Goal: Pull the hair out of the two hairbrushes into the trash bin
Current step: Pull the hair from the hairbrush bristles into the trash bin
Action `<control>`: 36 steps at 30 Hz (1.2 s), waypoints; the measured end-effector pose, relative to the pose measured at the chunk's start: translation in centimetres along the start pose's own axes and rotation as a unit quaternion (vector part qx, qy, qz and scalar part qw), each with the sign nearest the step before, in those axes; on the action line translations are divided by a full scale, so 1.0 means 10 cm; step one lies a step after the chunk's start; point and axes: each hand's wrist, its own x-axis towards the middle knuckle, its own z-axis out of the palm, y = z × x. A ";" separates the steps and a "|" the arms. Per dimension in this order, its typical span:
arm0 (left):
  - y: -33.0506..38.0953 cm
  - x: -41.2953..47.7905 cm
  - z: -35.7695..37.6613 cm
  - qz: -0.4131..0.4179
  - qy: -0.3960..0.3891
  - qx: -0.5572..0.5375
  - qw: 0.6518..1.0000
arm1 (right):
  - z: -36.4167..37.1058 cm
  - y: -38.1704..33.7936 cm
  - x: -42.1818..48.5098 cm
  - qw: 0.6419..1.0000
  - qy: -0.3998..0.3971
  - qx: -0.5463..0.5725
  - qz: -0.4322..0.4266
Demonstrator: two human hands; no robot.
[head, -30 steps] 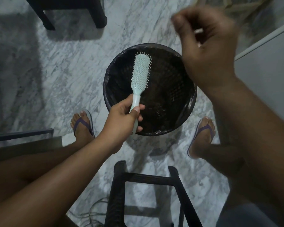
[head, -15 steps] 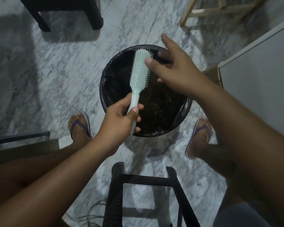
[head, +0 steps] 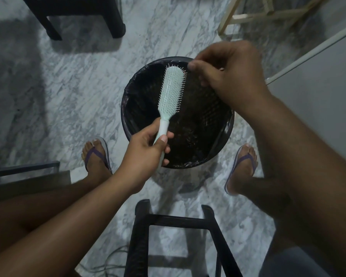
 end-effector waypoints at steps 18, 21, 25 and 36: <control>0.04 -0.07 0.00 0.034 -0.045 -0.029 0.998 | 0.35 0.25 -0.04 0.978 -0.156 0.112 0.081; 0.07 -0.07 -0.03 0.050 -0.041 -0.039 0.997 | 0.34 0.30 -0.06 0.989 -0.113 -0.021 0.094; 0.12 -0.05 -0.07 0.071 -0.030 -0.062 0.995 | 0.39 0.41 -0.18 0.945 -0.253 -0.148 0.146; 0.09 -0.03 -0.07 0.029 -0.021 -0.066 0.997 | 0.36 -0.01 -0.10 0.971 -0.061 0.196 0.119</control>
